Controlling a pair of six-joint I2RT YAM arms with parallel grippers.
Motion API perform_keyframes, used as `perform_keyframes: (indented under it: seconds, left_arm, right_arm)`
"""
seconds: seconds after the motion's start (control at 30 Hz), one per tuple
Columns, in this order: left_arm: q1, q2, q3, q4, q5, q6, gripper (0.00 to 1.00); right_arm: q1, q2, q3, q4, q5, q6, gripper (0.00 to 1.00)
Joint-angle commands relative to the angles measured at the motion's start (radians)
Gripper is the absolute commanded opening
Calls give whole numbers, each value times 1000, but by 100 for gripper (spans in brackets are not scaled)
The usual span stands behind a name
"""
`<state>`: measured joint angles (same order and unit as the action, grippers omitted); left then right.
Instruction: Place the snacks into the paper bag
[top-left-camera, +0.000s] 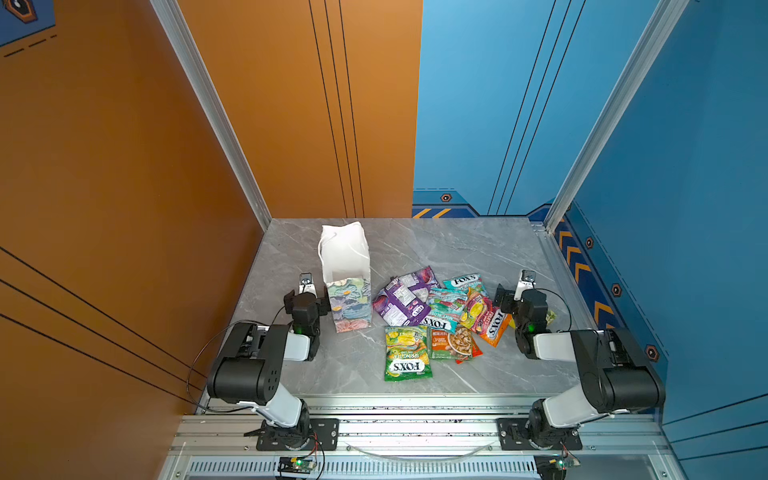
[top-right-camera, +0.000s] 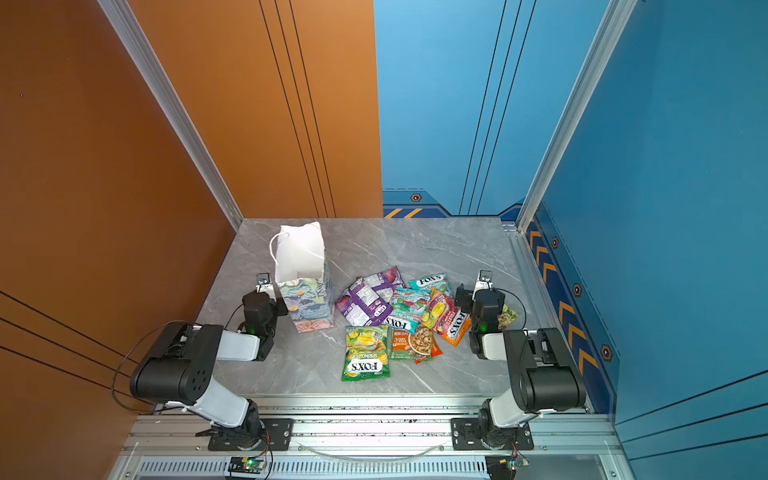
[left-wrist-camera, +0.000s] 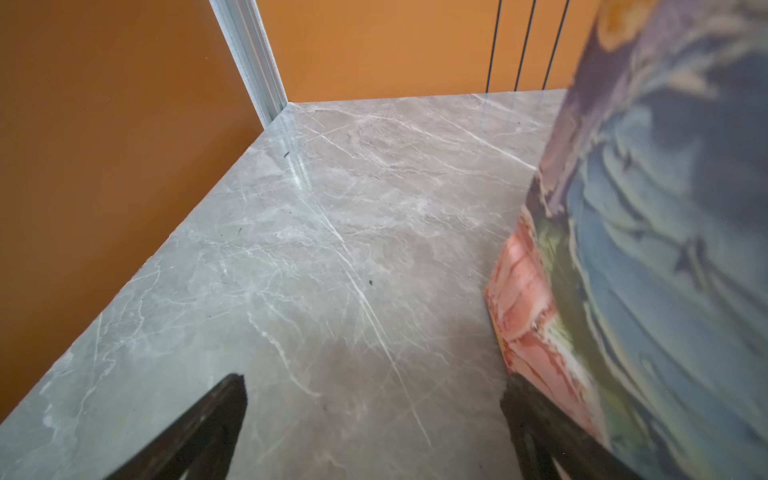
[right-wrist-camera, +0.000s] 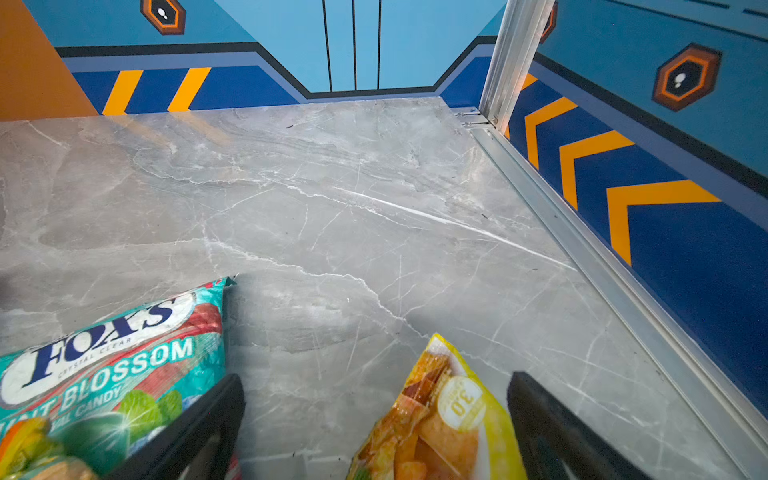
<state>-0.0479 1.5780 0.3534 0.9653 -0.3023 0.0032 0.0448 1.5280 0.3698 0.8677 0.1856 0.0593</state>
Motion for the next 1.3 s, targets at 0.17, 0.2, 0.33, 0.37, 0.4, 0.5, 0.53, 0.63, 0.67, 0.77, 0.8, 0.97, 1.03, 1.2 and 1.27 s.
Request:
perform_keyframes:
  seconds: [0.17,0.2,0.33,0.37,0.4,0.5,0.53,0.63,0.67,0.77,0.8,0.97,1.03,1.2,1.27]
  left_arm:
    - [2,-18,17,-30,52,-15,98]
    - [2,-17,18,-30,53,-15,98]
    - [2,-16,16,-30,51,-15,98]
    - [2,-17,16,-29,52,-16,98]
    - [2,-17,17,-29,53,-15,98]
    - [3,-18,17,-30,54,-15,98]
    - [3,-17,18,-31,54,-16,98]
    - [8,-18,18,-31,61,-17,98]
    - [6,-17,17,-31,62,-16,98]
    - [6,-17,17,-31,61,-17,98]
    - [6,-17,18,-30,61,-17,98]
    - [5,-18,15,-30,61,-17,98]
    - [5,-20,15,-30,61,-17,98]
    - [-24,-22,5,-14,12,0,98]
    - [-44,-20,-15,39,-21,14,98]
  right_arm:
    - [-6,3,12,-4,-8,1,100]
    - [-6,4,12,-3,-8,1,100]
    - [-6,4,12,-5,-9,0,100]
    - [-8,4,13,-6,-12,2,100]
    - [-8,3,13,-5,-13,2,100]
    - [-7,4,13,-6,-10,0,100]
    - [-6,4,12,-6,-10,0,100]
    - [-6,3,12,-6,-9,1,100]
    - [-6,3,13,-6,-10,1,100]
    - [-6,4,13,-5,-10,1,100]
    - [-6,3,12,-6,-9,1,100]
    - [-6,3,13,-6,-9,1,100]
    - [-6,3,13,-3,-9,0,100]
    - [1,1,8,3,-7,-8,100]
    - [3,1,8,4,-4,-10,100]
